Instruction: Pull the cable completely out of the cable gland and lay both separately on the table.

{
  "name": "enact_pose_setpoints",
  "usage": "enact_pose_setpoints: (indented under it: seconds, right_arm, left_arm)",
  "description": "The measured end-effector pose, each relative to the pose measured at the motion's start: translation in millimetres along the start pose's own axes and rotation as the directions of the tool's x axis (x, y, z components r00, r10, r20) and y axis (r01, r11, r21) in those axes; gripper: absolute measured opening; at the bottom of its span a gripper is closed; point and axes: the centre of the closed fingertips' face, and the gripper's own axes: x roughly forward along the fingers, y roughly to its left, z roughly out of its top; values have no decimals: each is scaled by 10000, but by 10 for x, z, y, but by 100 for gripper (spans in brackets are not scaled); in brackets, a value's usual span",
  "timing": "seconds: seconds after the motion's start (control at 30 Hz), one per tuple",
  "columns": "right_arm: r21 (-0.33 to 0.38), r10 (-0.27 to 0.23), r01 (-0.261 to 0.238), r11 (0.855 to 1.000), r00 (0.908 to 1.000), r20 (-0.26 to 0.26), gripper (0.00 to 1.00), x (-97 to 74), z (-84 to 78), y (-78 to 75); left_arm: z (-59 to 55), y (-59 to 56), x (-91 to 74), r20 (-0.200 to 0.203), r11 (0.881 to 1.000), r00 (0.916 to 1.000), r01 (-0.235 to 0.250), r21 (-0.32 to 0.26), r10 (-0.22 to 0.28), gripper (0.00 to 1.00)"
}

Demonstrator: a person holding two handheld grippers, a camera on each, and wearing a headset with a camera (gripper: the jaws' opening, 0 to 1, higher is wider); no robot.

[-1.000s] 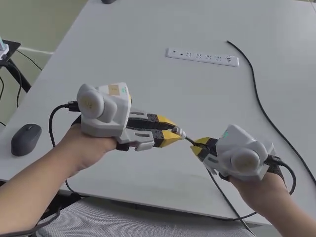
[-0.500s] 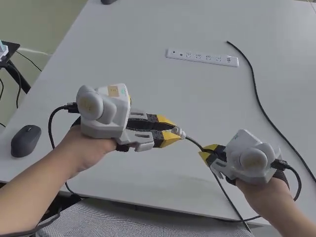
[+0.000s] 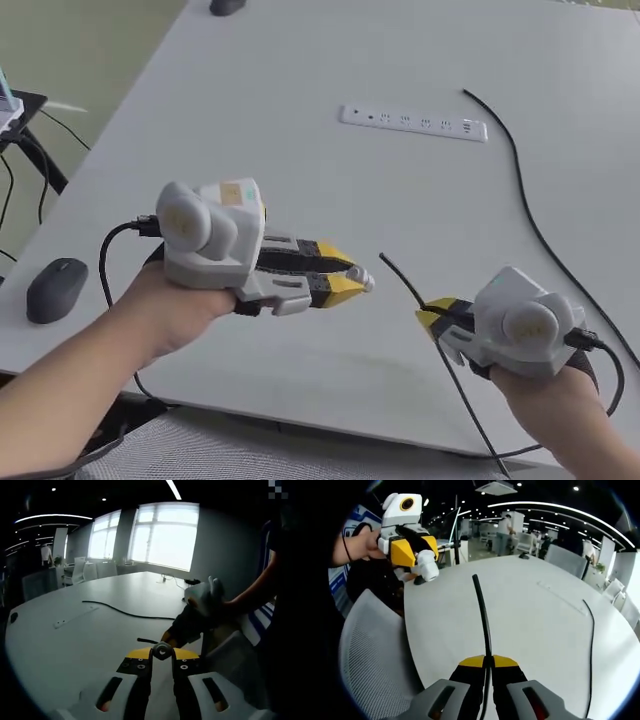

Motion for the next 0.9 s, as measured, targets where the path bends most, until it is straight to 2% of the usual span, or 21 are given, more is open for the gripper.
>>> enact_pose_setpoints:
  seconds: [0.13, 0.33, 0.47, 0.63, 0.9]
  right_arm:
    - [-19, 37, -37, 10000, 10000, -10, 0, -1, 22, 9]
    - [-560, 156, -166, 9983, 9997, -172, 0, 34, 103, 28]
    - [-142, 77, -77, 9999, 10000, 33, 0, 49, 230, -26]
    - [-145, 10, -7, 9999, 9998, 179, 0, 93, 394, -75]
    - [-656, 23, -13, 9978, 9999, 144, 0, 242, 608, -77]
  left_arm:
    - [2, -29, -13, 1, 10000, 10000, -17, 5, 17, 15]
    - [-39, -53, -39, 14, 9999, 10000, -86, -126, 87, 15]
    - [-72, -47, -41, 48, 9997, 9999, -102, -200, 103, 15]
    - [-101, -43, -65, 98, 9997, 9999, -119, -198, 121, 15]
    - [-199, 46, -129, 237, 9989, 9995, -182, -432, 193, 15]
